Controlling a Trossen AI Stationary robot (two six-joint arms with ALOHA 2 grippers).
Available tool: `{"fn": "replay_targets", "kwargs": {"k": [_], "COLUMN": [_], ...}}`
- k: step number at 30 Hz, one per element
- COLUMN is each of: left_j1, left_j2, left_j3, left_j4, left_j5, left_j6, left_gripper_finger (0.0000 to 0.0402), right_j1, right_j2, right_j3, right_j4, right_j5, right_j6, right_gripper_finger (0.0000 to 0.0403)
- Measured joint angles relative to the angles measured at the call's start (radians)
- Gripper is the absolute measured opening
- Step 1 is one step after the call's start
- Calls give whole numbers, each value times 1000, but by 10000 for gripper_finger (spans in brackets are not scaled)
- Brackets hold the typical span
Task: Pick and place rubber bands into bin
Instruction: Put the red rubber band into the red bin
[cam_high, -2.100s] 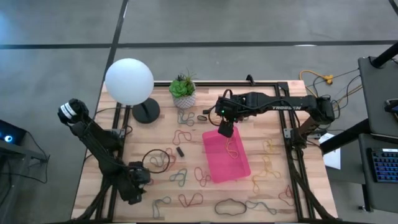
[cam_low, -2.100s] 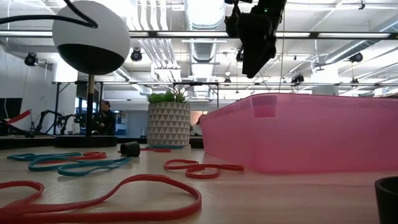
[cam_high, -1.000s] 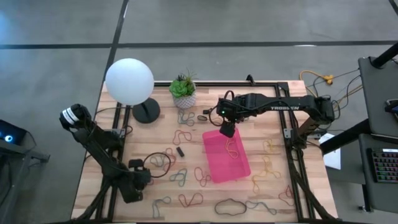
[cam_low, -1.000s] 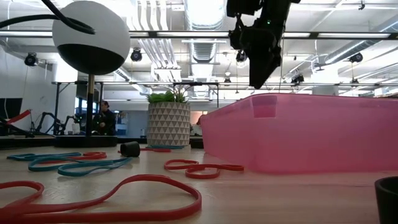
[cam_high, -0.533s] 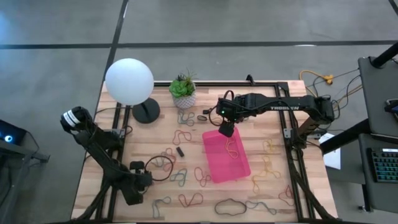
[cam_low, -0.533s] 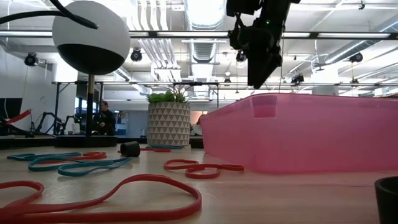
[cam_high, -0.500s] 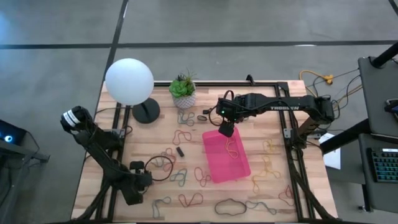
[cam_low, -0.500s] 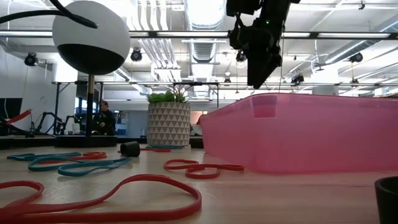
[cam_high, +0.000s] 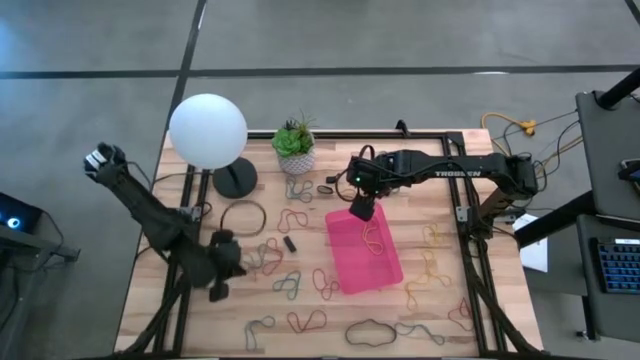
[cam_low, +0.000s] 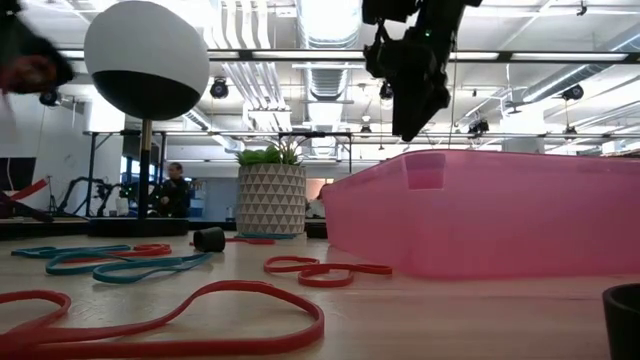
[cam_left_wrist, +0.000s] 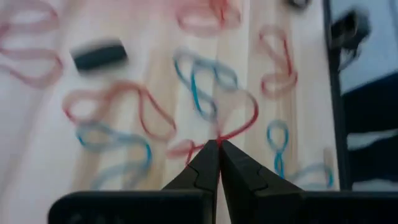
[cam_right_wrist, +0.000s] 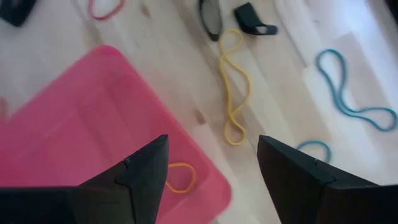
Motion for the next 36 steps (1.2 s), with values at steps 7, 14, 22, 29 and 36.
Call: {"fn": "replay_targets", "kwargs": {"k": [7,14,22,29,36], "left_j1": [240,487,682,724,743], "left_j2": [-72,-7,156,329,574], "left_j3": [1,2,22,201,485], "left_j4": [169,289,435,628,638], "left_j5": [59,235,477,605,608], "left_j6": [282,525,732,833,862], "left_gripper_finger": [0,0,0,0,0], "right_j1": [34,68,111,155,160], "right_j2": [-47,-175,-313,-354,-362], "right_j3": [0,0,1,1,1], "right_j4": [81,203,190,125,87], "right_j5": [-27,101,209,210,210], "right_j6": [21,92,264,367,293], "right_gripper_finger": [230,230,230,230,230]}}
